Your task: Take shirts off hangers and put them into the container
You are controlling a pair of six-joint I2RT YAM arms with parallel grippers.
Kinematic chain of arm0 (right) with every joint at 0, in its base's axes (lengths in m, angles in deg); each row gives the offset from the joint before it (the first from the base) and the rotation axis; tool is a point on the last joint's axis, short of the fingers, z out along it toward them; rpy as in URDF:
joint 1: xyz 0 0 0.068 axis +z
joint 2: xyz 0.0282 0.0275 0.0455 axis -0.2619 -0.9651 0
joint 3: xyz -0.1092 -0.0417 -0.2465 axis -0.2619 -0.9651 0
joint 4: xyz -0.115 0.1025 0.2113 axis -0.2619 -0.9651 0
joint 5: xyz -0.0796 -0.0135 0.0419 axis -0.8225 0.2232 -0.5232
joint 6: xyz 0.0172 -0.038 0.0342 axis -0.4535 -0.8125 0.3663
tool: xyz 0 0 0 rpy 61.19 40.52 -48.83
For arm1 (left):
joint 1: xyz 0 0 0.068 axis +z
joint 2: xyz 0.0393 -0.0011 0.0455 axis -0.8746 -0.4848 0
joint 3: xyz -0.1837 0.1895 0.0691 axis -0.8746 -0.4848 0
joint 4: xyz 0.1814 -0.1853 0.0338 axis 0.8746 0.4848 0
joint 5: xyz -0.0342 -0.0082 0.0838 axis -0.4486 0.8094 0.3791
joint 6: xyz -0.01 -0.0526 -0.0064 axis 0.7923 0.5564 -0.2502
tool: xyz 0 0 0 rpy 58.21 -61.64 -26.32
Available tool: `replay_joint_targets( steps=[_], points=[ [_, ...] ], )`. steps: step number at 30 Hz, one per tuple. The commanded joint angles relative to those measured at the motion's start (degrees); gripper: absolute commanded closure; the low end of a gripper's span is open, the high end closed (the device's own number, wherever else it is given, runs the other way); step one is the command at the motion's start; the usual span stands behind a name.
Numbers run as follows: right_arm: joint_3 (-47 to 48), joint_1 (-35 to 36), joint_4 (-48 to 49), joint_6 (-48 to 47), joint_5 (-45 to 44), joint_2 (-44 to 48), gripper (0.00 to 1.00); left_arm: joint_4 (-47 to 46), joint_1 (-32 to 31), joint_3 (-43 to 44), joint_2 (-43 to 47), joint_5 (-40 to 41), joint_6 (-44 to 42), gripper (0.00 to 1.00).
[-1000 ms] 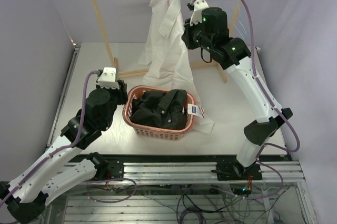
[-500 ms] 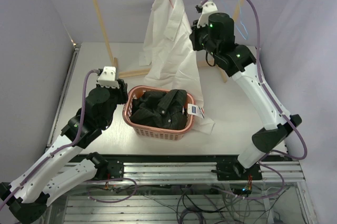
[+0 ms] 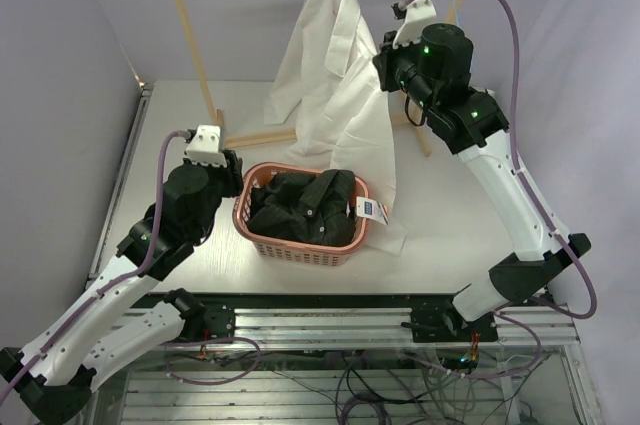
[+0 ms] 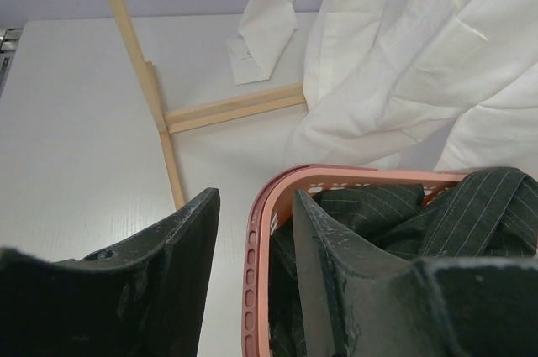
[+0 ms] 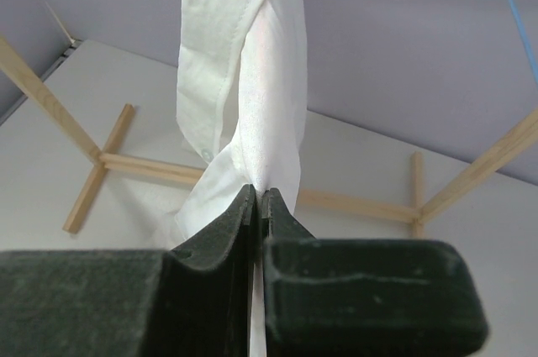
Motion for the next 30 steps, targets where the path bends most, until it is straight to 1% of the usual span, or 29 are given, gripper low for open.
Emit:
replay_joint_targets(
  steps=[1,2,6,9,14,16,17,20,21,22,28,30],
  points=[
    [1.1,-0.5,2.1,-0.1,1.1,-0.6,0.97,-1.1,0.9,-0.2,-0.2,-1.5,0.7,0.49],
    [1.1,-0.6,1.9,0.1,1.1,-0.8,0.89,-1.0,1.0,-0.2,-0.2,-1.5,0.7,0.49],
    [1.1,-0.6,1.7,0.4,1.7,-1.8,0.62,-1.1,1.2,-0.3,0.0,-1.7,0.8,0.49],
    [2.0,-0.7,1.6,0.4,2.2,-3.0,0.55,-1.1,1.5,-0.2,-0.3,-2.1,0.9,0.49],
    [3.4,-0.9,1.5,0.7,3.6,-5.1,0.5,-1.1,2.1,-0.2,-0.4,-2.9,0.9,0.49],
    [4.3,-1.0,1.2,0.9,4.4,-6.1,0.52,-1.2,2.3,-0.2,-0.4,-3.1,0.9,0.49],
    [4.7,-1.0,1.2,1.0,4.8,-6.5,0.56,-1.2,2.4,-0.3,-0.3,-3.2,0.9,0.49],
    [5.9,-1.0,0.9,1.4,4.5,-7.8,0.81,-1.2,2.8,-0.3,-0.3,-3.4,1.0,0.49],
    [6.1,-1.0,0.9,1.4,4.1,-8.0,0.88,-1.2,2.8,-0.3,-0.3,-3.5,1.0,0.49],
    [6.0,-1.0,1.2,1.5,3.6,-8.0,0.92,-1.2,2.9,-0.4,-0.3,-3.7,1.0,0.49],
    [7.4,-1.1,2.4,-0.7,0.0,-7.9,0.97,-1.4,3.5,-0.4,-0.9,-6.3,1.2,0.48],
    [7.7,-1.1,3.1,-2.1,-1.0,-7.3,0.98,-1.4,3.7,0.0,-1.5,-6.8,1.3,0.45]
  ],
)
